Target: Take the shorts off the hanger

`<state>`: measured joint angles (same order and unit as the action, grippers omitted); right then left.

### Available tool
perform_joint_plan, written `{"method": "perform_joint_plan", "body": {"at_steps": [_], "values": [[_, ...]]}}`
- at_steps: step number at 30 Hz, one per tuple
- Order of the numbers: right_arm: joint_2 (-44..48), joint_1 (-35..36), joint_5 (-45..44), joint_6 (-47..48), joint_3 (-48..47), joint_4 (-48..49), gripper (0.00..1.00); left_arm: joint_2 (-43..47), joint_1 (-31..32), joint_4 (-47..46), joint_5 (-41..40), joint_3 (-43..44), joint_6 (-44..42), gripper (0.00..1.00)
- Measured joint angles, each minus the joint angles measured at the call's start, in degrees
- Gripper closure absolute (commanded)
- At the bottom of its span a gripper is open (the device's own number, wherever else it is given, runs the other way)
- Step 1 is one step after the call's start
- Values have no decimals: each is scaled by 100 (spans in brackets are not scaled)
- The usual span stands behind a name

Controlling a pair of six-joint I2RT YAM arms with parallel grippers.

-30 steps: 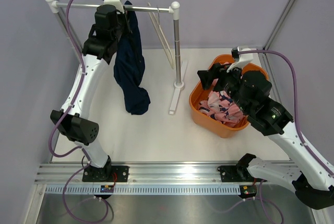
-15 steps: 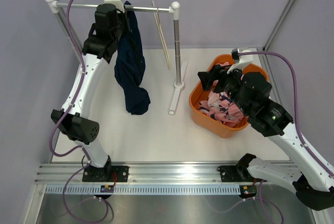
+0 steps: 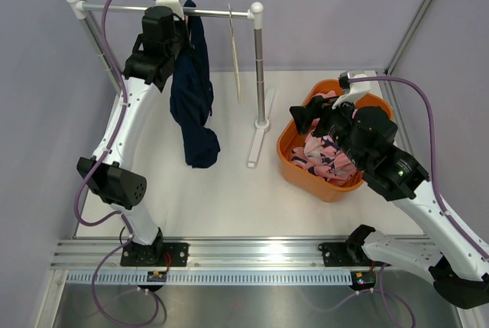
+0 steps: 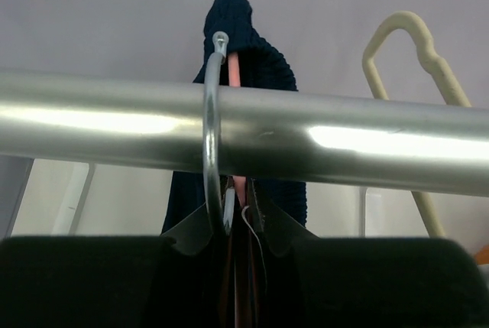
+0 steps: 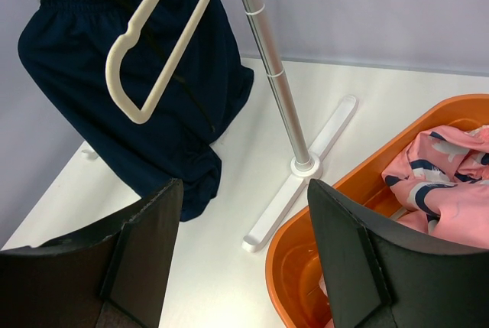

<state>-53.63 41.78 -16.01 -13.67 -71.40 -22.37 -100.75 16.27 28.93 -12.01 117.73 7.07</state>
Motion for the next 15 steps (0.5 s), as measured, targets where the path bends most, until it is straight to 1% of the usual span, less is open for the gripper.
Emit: {"method": "perform_joint_plan", "body": {"at_steps": [1, 3, 4, 15], "values": [[0, 0, 0, 0, 2, 0, 25, 0, 0, 2, -17, 0, 0, 90], [2, 0, 0, 0, 7, 0, 25, 0, 0, 7, -31, 0, -9, 98], [2, 0, 0, 0, 7, 0, 25, 0, 0, 4, -39, 0, 0, 100], [2, 0, 0, 24, 9, 2, 25, 55, 0, -7, 66, -15, -225, 100]]}}
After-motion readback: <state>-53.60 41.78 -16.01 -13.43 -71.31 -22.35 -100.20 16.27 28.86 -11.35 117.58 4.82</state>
